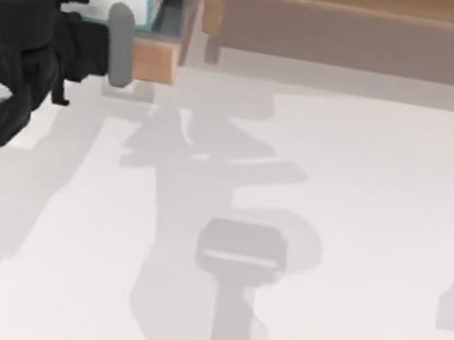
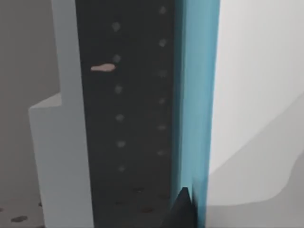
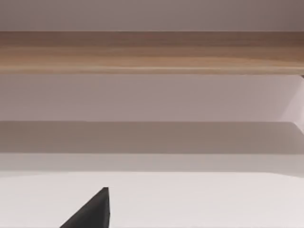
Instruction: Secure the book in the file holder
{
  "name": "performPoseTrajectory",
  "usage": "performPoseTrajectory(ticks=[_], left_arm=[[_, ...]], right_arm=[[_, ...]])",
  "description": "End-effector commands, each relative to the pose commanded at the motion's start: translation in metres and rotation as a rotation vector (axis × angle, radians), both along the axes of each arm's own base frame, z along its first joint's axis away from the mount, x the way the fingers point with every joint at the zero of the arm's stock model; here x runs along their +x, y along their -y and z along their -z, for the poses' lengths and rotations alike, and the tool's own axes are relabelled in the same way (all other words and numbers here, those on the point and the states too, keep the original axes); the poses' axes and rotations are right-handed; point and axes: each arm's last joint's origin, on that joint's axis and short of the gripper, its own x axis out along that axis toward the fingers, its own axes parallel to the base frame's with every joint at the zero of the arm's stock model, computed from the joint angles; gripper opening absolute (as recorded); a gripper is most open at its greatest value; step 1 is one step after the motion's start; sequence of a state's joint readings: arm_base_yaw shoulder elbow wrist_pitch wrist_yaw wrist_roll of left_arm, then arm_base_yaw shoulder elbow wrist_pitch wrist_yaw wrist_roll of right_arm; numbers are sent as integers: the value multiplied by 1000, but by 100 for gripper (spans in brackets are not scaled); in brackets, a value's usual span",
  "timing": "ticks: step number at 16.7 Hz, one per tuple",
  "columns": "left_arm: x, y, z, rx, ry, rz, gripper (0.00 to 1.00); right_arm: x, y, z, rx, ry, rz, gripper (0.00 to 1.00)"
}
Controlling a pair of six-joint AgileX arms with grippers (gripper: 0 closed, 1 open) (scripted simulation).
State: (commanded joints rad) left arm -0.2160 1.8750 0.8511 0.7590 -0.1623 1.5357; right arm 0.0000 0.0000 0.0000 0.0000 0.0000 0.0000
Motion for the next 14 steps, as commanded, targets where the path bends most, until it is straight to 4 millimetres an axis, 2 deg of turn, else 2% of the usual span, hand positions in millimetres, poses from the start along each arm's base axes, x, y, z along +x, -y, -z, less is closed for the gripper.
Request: performPoseTrajectory(ticks=[8, 14], left_arm=[[0, 0, 0, 0, 0, 0, 98], [0, 0, 0, 0, 0, 0, 100]], right_arm=[[0, 0, 0, 0, 0, 0, 100], [0, 0, 0, 0, 0, 0, 100]])
